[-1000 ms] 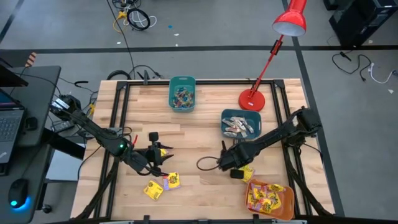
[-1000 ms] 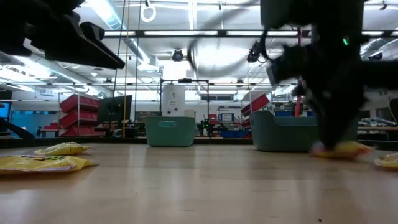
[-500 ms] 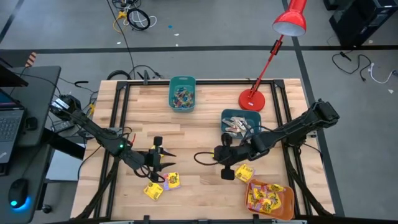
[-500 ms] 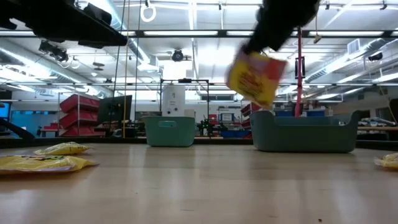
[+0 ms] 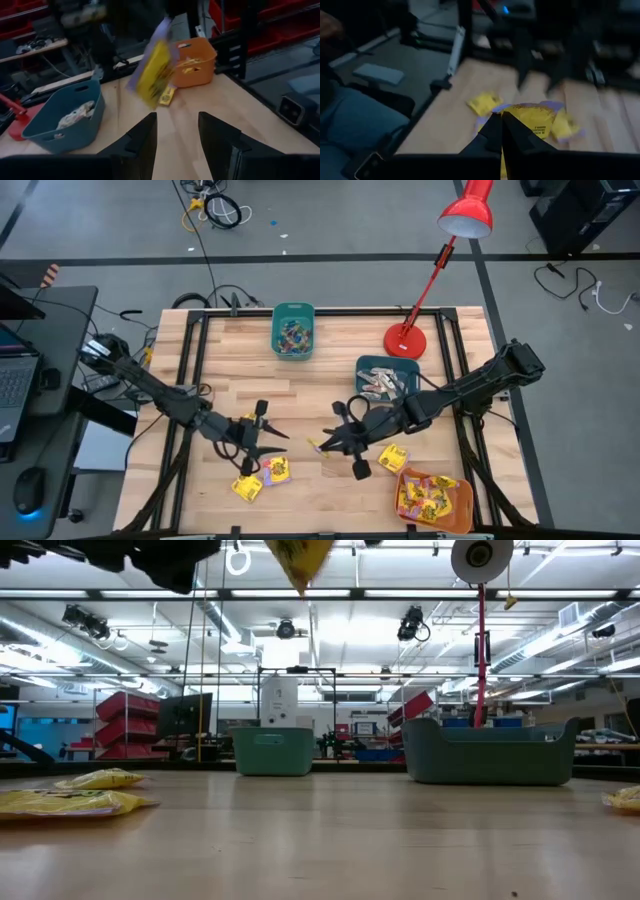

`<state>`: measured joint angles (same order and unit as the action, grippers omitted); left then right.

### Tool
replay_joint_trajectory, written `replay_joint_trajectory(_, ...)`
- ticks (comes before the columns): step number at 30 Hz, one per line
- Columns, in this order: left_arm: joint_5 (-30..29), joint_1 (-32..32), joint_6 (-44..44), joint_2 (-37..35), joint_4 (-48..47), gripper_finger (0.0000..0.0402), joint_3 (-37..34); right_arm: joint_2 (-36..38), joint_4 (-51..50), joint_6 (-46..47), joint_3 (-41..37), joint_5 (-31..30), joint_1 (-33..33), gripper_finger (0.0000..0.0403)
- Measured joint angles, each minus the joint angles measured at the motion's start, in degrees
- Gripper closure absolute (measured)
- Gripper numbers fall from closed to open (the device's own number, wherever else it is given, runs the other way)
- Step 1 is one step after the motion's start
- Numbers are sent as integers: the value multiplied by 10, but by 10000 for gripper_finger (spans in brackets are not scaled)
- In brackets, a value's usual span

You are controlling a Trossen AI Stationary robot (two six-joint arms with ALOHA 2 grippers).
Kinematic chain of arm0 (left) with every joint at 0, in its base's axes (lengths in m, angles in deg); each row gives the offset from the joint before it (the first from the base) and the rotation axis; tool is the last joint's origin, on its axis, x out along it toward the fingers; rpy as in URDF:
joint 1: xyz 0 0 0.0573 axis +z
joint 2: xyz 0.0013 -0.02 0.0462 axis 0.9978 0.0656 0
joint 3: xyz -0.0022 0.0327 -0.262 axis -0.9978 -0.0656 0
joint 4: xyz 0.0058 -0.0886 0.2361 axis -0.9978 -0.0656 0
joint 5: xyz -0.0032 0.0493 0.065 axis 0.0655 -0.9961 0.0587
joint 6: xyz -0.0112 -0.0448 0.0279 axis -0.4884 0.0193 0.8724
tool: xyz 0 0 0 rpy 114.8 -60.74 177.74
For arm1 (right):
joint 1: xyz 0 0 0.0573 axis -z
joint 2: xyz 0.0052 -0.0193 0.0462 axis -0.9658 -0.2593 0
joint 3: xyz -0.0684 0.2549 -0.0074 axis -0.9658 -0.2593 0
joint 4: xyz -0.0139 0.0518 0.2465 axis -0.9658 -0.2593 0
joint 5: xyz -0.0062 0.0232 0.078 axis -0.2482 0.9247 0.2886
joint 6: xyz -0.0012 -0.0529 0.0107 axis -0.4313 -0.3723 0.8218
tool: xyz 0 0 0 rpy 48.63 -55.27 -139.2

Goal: Sort candy
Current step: Put the yellow candy bag into the orange bin

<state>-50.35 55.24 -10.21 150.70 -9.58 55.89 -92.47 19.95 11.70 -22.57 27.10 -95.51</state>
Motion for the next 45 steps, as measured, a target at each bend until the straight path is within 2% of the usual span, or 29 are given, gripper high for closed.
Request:
replay_joint_trajectory(3, 17, 20, -6, 0, 2, 254, 0, 0, 39, -42, 0, 23, 0, 403)
replay_joint_trajectory(11, 131, 71, -15, 26, 107, 254, 0, 0, 64, -140, 0, 45, 1, 403)
replay_joint_trajectory(16, 151, 96, -34, 48, 132, 254, 0, 0, 70, -160, 0, 54, 2, 403)
replay_joint_trajectory(21, 206, 107, -35, 85, 197, 254, 0, 0, 73, -174, 0, 54, 5, 403)
replay_joint_trajectory(29, 213, 112, -34, 125, 264, 254, 0, 0, 73, -179, 0, 54, 12, 403)
replay_joint_trajectory(35, 209, 112, -27, 126, 269, 255, 0, 0, 73, -179, 0, 50, 12, 403)
replay_joint_trajectory(39, 199, 111, -22, 126, 270, 284, 0, 0, 69, -181, 0, 37, 12, 403)
replay_joint_trajectory(45, 195, 111, -20, 126, 273, 385, 0, 0, 62, -179, 1, 27, 12, 403)
